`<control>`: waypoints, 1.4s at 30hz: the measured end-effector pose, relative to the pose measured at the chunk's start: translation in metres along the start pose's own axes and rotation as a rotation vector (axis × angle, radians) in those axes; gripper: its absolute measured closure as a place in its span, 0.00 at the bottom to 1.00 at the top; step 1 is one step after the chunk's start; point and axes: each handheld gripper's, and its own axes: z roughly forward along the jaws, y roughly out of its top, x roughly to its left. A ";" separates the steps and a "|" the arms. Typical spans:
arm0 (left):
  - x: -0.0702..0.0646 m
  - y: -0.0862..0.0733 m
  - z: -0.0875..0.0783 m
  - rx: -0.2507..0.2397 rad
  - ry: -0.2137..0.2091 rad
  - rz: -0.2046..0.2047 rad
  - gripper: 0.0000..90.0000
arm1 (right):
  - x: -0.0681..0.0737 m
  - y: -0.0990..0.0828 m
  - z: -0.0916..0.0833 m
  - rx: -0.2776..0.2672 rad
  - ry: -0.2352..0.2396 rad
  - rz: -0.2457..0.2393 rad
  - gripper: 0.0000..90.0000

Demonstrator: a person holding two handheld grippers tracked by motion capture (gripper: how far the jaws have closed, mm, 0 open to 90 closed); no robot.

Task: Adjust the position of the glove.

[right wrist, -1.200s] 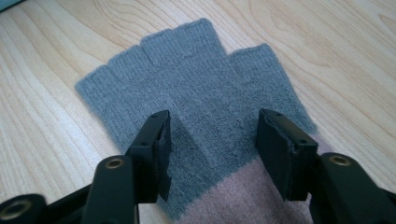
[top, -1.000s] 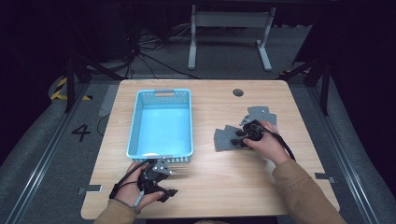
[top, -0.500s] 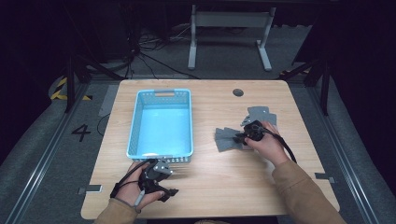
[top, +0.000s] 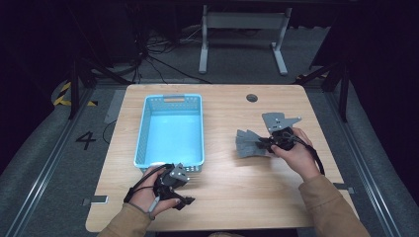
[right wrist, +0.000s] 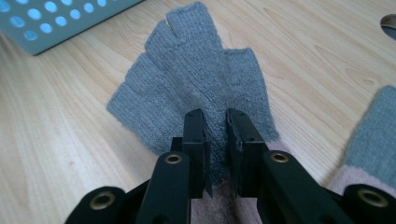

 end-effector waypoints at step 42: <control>0.005 0.038 0.013 -0.008 -0.045 0.099 0.40 | 0.074 -0.034 -0.009 0.097 0.023 0.046 0.85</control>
